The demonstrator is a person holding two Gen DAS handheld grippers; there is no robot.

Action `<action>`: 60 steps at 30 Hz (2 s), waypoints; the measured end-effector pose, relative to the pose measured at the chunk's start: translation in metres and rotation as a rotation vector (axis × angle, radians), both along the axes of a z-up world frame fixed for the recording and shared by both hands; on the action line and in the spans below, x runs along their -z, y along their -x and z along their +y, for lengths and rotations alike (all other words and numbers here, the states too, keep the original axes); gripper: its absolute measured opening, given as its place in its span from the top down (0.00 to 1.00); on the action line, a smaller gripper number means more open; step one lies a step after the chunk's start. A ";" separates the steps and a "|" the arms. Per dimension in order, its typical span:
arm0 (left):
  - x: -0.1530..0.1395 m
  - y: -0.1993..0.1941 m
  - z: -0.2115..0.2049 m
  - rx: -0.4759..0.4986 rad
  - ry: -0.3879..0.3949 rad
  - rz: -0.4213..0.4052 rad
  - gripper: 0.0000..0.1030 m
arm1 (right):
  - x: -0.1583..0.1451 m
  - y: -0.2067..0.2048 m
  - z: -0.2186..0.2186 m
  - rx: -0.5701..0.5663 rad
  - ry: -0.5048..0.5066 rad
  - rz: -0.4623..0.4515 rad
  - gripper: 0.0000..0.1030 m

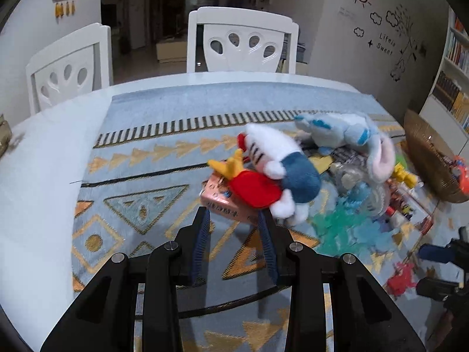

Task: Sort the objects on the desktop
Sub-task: 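Move both tools back to the pile of objects, then grasp the small pink printed box with the left tool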

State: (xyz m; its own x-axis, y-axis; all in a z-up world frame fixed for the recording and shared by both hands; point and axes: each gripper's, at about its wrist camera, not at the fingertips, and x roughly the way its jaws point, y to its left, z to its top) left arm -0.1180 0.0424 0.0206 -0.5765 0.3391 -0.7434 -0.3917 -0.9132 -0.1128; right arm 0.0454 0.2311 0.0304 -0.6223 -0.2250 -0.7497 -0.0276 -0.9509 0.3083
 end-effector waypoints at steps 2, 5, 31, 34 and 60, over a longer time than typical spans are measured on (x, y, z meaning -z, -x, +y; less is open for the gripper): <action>-0.003 0.004 0.001 -0.003 -0.016 0.000 0.69 | 0.001 0.000 0.000 0.000 0.003 -0.002 0.42; -0.005 0.016 0.004 -0.022 0.007 0.019 0.69 | 0.001 0.001 0.000 0.000 0.001 -0.007 0.42; 0.005 0.007 0.033 0.218 0.064 -0.042 0.51 | -0.001 0.000 0.014 0.068 0.017 -0.018 0.42; 0.009 0.012 0.043 0.241 0.123 -0.005 0.45 | -0.001 -0.001 0.018 0.076 0.040 -0.021 0.42; -0.008 -0.022 0.049 0.344 0.139 0.086 0.36 | -0.004 -0.005 0.006 0.038 0.036 -0.023 0.42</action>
